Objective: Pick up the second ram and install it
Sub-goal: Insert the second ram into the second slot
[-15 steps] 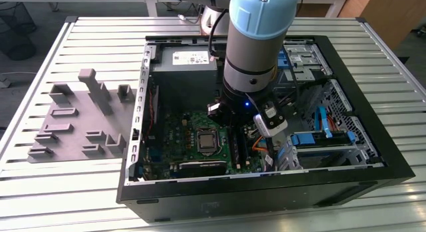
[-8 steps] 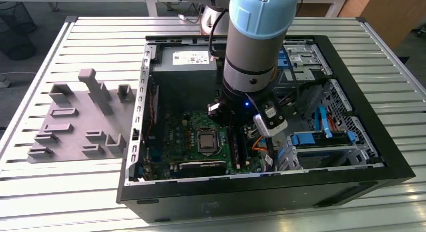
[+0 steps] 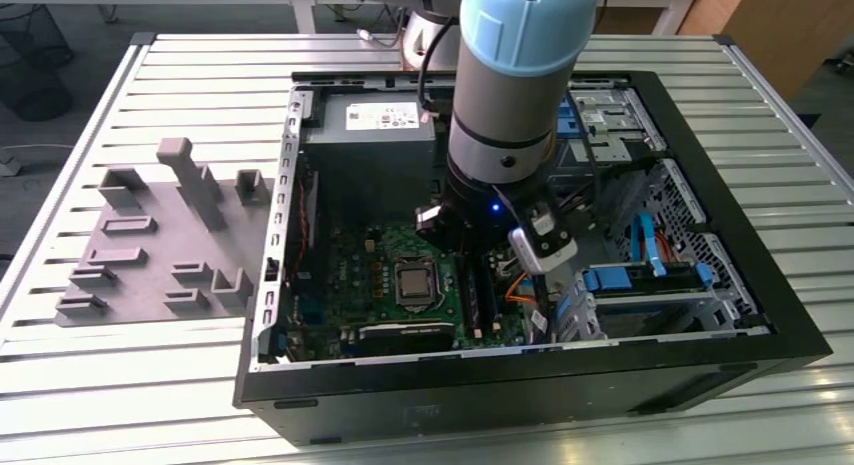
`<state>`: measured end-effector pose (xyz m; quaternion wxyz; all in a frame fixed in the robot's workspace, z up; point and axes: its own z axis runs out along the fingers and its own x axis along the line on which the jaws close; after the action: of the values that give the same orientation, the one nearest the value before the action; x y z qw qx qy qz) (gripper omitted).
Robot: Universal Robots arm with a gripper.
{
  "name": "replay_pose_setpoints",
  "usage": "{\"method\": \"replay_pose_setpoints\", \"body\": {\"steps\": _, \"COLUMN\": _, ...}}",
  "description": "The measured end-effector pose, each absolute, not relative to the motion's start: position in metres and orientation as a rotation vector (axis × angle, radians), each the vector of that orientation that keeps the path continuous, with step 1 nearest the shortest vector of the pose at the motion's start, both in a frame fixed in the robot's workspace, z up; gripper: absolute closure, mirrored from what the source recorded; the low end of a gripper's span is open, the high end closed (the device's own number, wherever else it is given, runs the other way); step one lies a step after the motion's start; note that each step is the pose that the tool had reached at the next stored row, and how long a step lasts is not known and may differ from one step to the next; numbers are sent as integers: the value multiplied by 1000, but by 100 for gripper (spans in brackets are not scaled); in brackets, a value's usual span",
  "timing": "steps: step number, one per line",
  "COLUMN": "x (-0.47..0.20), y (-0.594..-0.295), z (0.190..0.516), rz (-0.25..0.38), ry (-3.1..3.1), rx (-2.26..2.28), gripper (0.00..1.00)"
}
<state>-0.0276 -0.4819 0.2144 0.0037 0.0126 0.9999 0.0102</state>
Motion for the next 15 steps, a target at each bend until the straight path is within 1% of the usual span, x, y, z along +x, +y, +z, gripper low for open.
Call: {"method": "replay_pose_setpoints", "body": {"steps": 15, "x": -27, "y": -482, "z": 215, "rz": 38, "ry": 3134, "rx": 36, "gripper": 86}}
